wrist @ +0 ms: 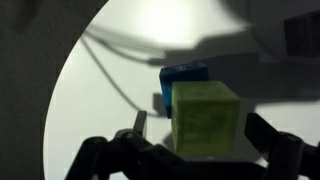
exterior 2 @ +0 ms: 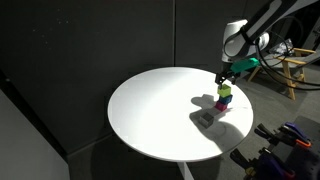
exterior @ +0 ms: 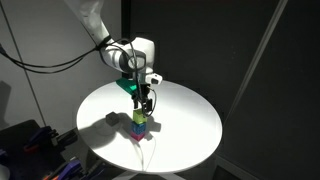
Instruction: Put the light green block on top of the blue block
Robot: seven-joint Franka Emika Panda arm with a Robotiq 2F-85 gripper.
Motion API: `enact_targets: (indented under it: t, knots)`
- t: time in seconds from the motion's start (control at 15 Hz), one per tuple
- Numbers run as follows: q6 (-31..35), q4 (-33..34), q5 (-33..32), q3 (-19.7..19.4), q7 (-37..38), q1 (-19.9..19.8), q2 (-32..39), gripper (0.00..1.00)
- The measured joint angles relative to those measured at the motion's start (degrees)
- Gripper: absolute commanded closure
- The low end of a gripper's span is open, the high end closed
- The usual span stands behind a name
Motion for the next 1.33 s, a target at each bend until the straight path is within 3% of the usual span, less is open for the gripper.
enact_targets:
  t: [0.6,0.87,1.33]
  knots:
    - [0.0,-4.7,0.0,1.9,-1.7,0.1,-7.5,0.00]
    - [-0.2,-7.9,2.1,3.7,-5.9,0.2,-11.3,0.00]
    - [-5.0,-12.8,3.6,6.0,-8.4,1.9,-18.3,0.00]
